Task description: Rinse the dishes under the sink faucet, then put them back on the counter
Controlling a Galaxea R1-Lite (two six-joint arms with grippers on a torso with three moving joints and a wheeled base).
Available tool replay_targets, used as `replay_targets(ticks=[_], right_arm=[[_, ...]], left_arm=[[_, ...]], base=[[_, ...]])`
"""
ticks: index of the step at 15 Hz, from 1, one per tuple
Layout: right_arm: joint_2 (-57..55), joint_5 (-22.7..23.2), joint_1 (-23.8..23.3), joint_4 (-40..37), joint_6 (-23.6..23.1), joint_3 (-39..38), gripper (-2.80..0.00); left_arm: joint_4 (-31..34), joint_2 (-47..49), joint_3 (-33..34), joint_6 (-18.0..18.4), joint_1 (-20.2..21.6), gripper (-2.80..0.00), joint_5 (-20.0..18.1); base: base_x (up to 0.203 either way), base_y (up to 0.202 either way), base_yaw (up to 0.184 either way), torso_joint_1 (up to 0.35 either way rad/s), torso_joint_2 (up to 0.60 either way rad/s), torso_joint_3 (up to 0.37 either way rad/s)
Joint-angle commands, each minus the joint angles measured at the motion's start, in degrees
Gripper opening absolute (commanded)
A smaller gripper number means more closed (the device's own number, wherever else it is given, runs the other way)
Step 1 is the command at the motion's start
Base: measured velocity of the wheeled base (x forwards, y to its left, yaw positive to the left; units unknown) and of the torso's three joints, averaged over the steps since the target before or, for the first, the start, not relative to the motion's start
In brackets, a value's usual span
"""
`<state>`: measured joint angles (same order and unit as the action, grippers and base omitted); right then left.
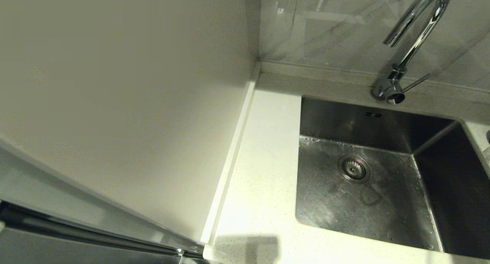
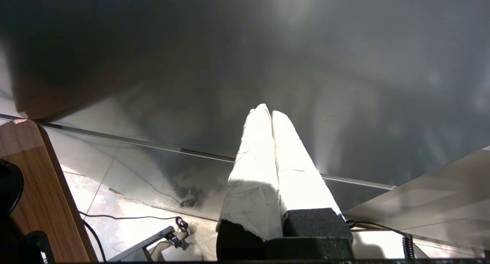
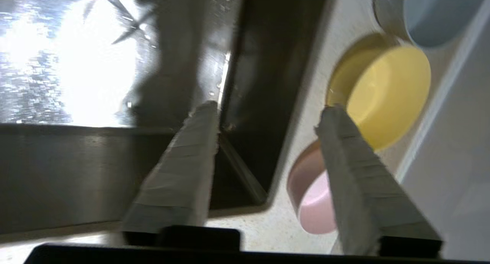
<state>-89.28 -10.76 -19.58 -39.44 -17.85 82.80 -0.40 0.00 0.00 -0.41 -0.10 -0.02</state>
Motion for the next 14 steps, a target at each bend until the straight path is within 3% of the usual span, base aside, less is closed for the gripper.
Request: replay_targets(ticks=[1, 6, 9, 11, 14], right_arm=[[1.5, -0.1, 2.8, -0.2, -0.1, -0.1, -2.8], [4.0, 0.2, 8.0, 1.5, 0.0, 6.2, -2.8], [8.6, 0.8, 11.6, 15.3, 0.3, 6.1, -2.8], [13.4, 2.3, 12.1, 22.0, 0.4, -1.5, -2.8], [24.6, 4.3, 12.3, 25.3, 2.5, -22.0, -2.8]], left_arm=[[0.0, 0.0, 0.2, 0.0, 0.0, -2.8, 0.0], [0.0, 0.0, 0.2, 0.0, 0.0, -2.8, 0.0], [0.0, 0.0, 0.2, 0.0, 0.0, -2.8, 0.0], [0.0, 0.0, 0.2, 0.0, 0.0, -2.8, 0.0], [0.0, 0.0, 0.2, 0.0, 0.0, -2.8, 0.0]], base=[[0.0, 0.0, 0.0, 0.0, 0.0, 0.0], [0.0, 0.0, 0.0, 0.0, 0.0, 0.0], [0.0, 0.0, 0.0, 0.0, 0.0, 0.0], [0.0, 0.0, 0.0, 0.0, 0.0, 0.0], [0.0, 0.0, 0.0, 0.0, 0.0, 0.0]])
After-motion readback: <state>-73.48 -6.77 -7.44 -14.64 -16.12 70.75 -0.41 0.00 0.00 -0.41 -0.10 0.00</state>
